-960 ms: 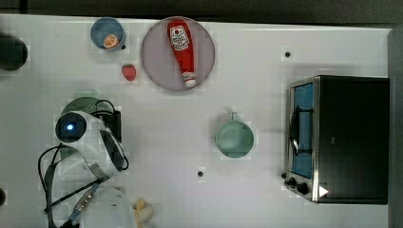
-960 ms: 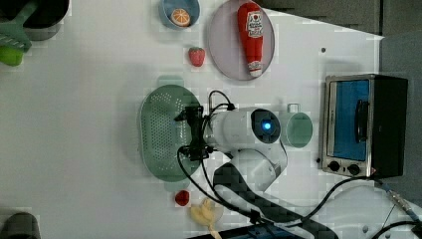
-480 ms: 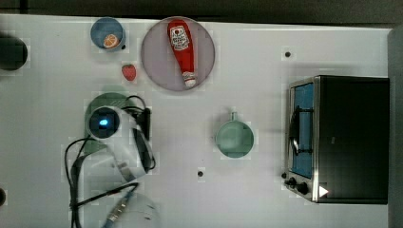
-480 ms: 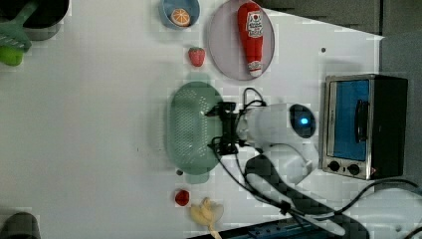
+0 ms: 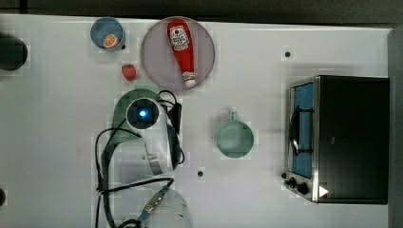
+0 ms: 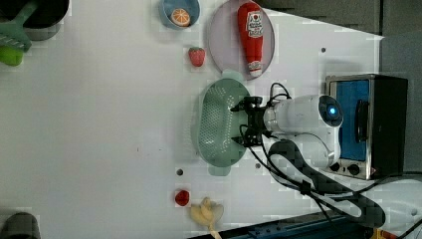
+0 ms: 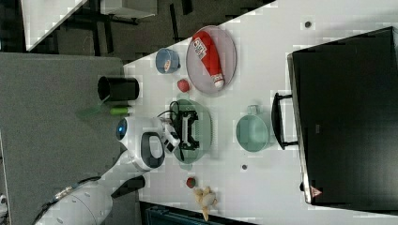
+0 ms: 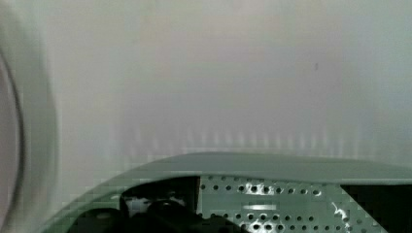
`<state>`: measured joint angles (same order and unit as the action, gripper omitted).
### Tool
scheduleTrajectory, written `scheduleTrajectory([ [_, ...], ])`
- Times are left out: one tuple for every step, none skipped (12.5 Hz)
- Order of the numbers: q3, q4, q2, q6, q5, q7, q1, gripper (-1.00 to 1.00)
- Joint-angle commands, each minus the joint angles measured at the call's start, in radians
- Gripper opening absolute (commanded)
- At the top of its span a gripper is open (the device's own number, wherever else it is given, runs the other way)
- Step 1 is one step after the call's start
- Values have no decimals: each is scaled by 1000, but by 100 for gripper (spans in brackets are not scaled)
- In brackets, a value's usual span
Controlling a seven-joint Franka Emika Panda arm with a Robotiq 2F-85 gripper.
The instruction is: Drag strainer left to right.
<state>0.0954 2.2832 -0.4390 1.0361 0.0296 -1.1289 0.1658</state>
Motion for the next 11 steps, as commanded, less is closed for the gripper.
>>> scheduleTrajectory([
  [-34, 8, 29, 2, -18, 166, -32, 100],
  [-52, 12, 34, 2, -18, 196, -37, 100],
  [-70, 18, 38, 2, -18, 214, -39, 100],
  [-88, 23, 39, 2, -18, 228, -42, 100],
  [-107, 27, 39, 3, -18, 241, -42, 100],
  [-123, 28, 39, 4, -18, 255, -43, 100],
  [-139, 29, 39, 4, -18, 265, -44, 100],
  [-154, 29, 39, 4, -18, 280, -44, 100],
  [-168, 30, 39, 4, -18, 297, -45, 100],
  [-183, 31, 39, 4, -18, 319, -46, 100],
  [-199, 32, 39, 4, -18, 339, -47, 100],
])
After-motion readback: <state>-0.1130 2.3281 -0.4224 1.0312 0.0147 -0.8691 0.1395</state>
